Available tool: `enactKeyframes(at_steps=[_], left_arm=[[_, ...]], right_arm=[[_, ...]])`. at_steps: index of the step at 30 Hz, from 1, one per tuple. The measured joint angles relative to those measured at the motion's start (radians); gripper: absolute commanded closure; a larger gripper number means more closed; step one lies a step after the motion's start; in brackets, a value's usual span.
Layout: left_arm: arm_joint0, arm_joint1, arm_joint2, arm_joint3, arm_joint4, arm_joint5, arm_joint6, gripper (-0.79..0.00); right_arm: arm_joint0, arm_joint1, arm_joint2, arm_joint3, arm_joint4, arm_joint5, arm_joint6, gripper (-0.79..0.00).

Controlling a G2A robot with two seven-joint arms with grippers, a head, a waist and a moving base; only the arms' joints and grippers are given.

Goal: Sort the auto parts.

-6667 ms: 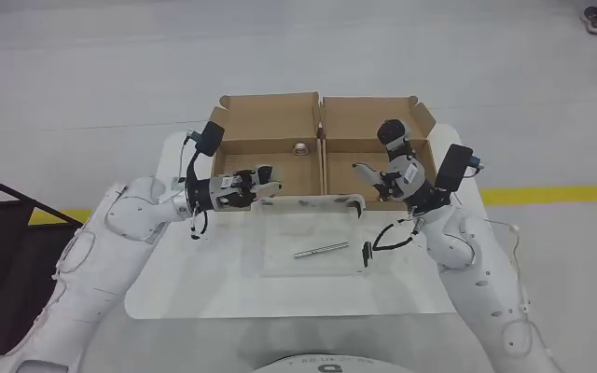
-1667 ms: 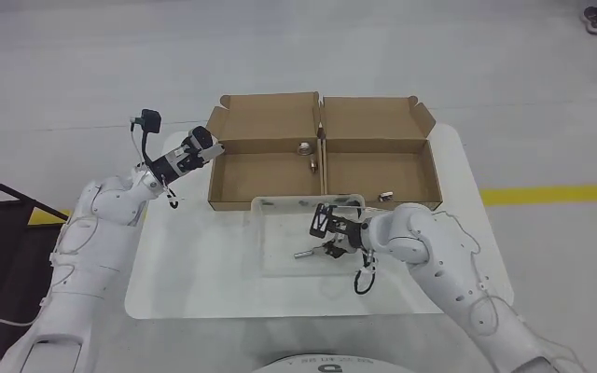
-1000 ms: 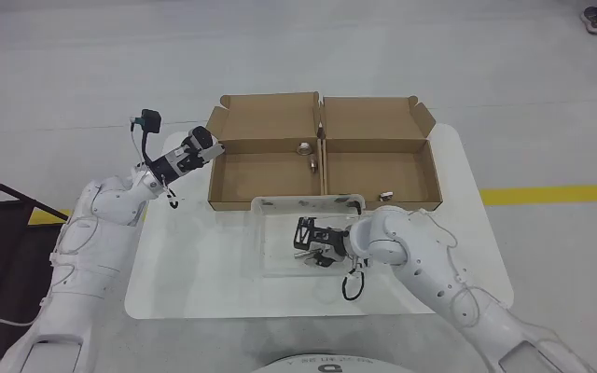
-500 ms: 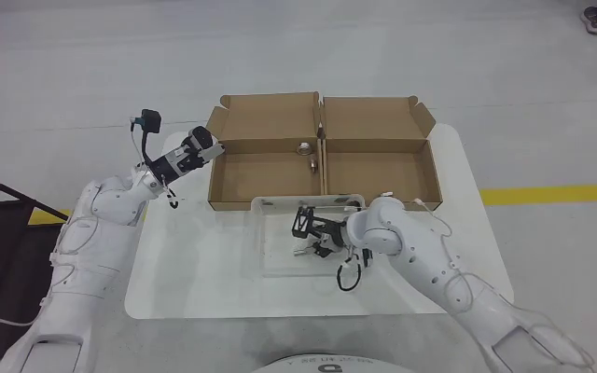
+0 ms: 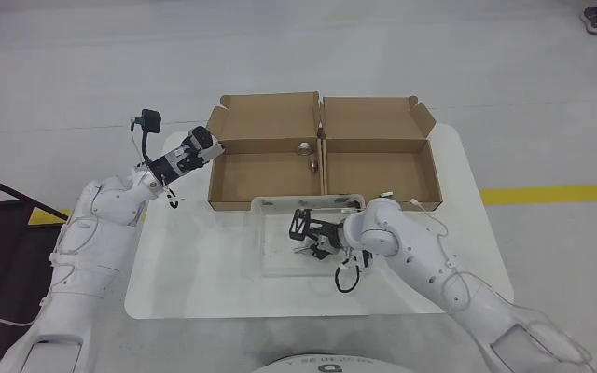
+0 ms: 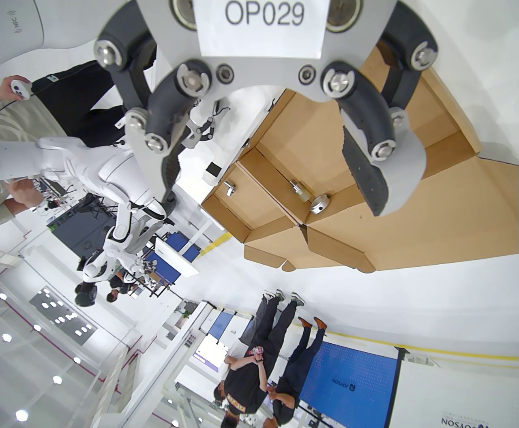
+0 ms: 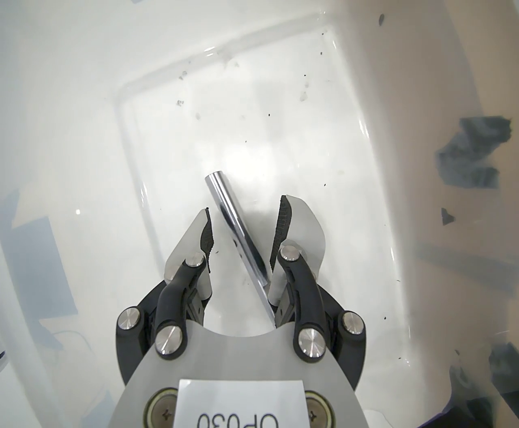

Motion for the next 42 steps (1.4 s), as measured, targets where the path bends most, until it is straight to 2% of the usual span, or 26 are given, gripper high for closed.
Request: enactKeyframes(at_steps=[10, 13, 15, 17, 19, 32, 42], left_arm=[[0.0, 0.0, 0.0, 0.0, 0.0, 0.0, 0.0, -0.785], [0.0, 0.0, 0.0, 0.0, 0.0, 0.0, 0.0, -0.785], [0.0, 0.0, 0.0, 0.0, 0.0, 0.0, 0.0, -0.785], [0.0, 0.0, 0.0, 0.0, 0.0, 0.0, 0.0, -0.785], [0.0, 0.0, 0.0, 0.0, 0.0, 0.0, 0.0, -0.785], [0.0, 0.0, 0.0, 0.0, 0.0, 0.0, 0.0, -0.785], [0.0, 0.0, 0.0, 0.0, 0.0, 0.0, 0.0, -0.785]], right_arm=[[0.024, -0.004, -0.014, 0.041, 0.006, 0.008, 0.002, -0.308], [0.027, -0.006, -0.026, 0.049, 0.006, 0.009, 0.011, -0.274], [0.031, -0.008, -0.035, 0.055, 0.009, 0.008, 0.016, -0.222], [0.037, -0.01, -0.04, 0.063, 0.012, 0.011, 0.015, -0.083], [0.043, -0.011, -0.037, 0.068, 0.013, 0.018, 0.003, 0.0], [-0.017, 0.023, 0.089, -0.027, -0.018, 0.027, -0.202, 0.0], [-0.067, 0.036, 0.139, -0.075, -0.034, 0.015, -0.358, 0.0]])
